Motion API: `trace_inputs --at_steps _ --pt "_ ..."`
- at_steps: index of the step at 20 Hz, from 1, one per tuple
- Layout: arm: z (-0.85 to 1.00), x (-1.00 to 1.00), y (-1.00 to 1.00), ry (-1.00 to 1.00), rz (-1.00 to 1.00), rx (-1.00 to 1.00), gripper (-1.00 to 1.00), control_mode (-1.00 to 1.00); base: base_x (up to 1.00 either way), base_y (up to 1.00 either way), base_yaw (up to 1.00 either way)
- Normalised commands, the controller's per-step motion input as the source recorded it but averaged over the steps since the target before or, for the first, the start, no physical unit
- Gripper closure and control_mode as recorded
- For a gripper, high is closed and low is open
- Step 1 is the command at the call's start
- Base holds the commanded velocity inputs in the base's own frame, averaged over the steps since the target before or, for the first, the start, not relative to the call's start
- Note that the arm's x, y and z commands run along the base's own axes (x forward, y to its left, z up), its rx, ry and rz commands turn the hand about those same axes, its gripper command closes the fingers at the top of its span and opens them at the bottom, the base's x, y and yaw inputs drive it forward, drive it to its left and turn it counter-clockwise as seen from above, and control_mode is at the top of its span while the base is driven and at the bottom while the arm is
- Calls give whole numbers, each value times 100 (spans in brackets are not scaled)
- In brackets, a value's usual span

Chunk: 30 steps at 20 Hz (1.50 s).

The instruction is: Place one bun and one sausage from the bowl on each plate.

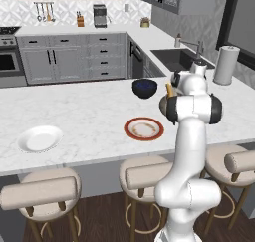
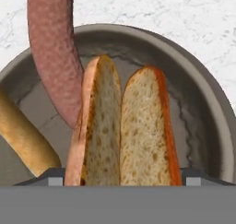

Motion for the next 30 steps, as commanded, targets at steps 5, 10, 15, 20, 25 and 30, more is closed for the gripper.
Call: trace_inputs --at_steps 5,10,15,20,25,30 --pt "49 -54 28 -10 0 0 100 -100 0 0 0" --pt "88 -99 63 -16 0 0 100 -100 0 0 0" --pt "26 -76 100 -1 2 -6 100 -100 0 0 0" --pt "0 -52 100 3 6 -6 100 -100 0 0 0" --pt "-2 -10 100 10 6 -1 100 -100 0 0 0" --pt "-32 8 93 13 2 0 100 -100 0 0 0"
